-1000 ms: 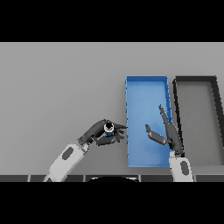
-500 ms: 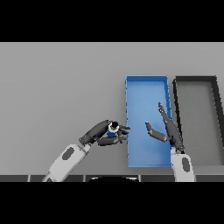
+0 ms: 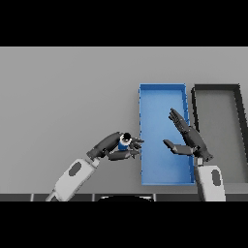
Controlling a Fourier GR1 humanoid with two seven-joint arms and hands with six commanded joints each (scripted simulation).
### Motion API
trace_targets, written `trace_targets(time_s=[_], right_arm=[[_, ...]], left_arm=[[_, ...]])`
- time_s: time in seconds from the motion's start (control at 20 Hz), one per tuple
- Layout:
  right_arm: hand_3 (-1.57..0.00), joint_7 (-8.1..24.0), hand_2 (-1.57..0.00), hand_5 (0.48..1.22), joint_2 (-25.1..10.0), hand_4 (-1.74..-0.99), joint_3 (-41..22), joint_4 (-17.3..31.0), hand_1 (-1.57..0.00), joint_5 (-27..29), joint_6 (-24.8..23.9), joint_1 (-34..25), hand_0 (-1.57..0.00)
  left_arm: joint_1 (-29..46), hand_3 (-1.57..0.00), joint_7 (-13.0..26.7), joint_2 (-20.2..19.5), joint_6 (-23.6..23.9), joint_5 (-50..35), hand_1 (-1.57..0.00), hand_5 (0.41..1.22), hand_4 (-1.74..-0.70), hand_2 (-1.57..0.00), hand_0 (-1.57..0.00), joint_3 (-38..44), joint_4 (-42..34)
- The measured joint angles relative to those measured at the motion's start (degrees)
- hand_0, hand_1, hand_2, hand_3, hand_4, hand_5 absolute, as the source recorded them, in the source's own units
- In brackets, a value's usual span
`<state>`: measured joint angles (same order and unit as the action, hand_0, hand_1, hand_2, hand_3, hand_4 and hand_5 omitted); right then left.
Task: Pick up the blue pipe and place it into the blue bin.
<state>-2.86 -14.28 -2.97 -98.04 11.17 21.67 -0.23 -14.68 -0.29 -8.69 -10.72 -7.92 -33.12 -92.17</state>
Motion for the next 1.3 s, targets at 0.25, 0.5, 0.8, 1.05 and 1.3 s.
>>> trace_targets(time_s=[0.25,0.5,0.8,1.05,1.3], right_arm=[[0.0,10.9,0.0,0.507,-5.6,-1.335,-3.3,-7.2,0.0,13.9,8.8,-7.1,0.0],[0.0,16.2,0.0,0.486,-7.9,-1.328,-7.7,-11.6,0.0,19.0,12.1,-14.1,0.0],[0.0,19.8,0.0,0.51,-5.1,-1.27,-12.6,-10.1,0.0,17.3,13.5,-22.5,0.0],[0.0,22.2,0.0,0.509,-0.8,-1.218,-15.8,-5.6,0.0,14.1,14.2,-28.3,0.0],[-0.12,24.4,-0.16,0.483,2.5,-1.291,-17.6,-1.6,-0.14,15.1,14.9,-32.4,-0.11]], left_arm=[[-0.9,-1.44,0.2,0.4,0.3,1.0,-1.57,1.221,-1.73,-1.57,-1.57,-0.1,0.5],[-1.3,-1.44,1.3,-0.1,0.6,1.4,-1.57,1.221,-1.73,-1.57,-1.57,0.1,-0.3],[-0.4,-1.49,-1.7,-0.3,-1.0,0.9,-1.57,1.221,-1.63,-1.57,-1.57,-0.2,-0.3],[-1.3,-1.54,-1.2,-0.1,-2.3,0.9,-1.57,1.221,-1.51,-1.57,-1.57,0.4,1.2],[-1.0,-1.28,0.1,0.5,-2.9,2.4,-1.57,1.221,-1.57,-1.57,-1.57,1.1,2.1]])
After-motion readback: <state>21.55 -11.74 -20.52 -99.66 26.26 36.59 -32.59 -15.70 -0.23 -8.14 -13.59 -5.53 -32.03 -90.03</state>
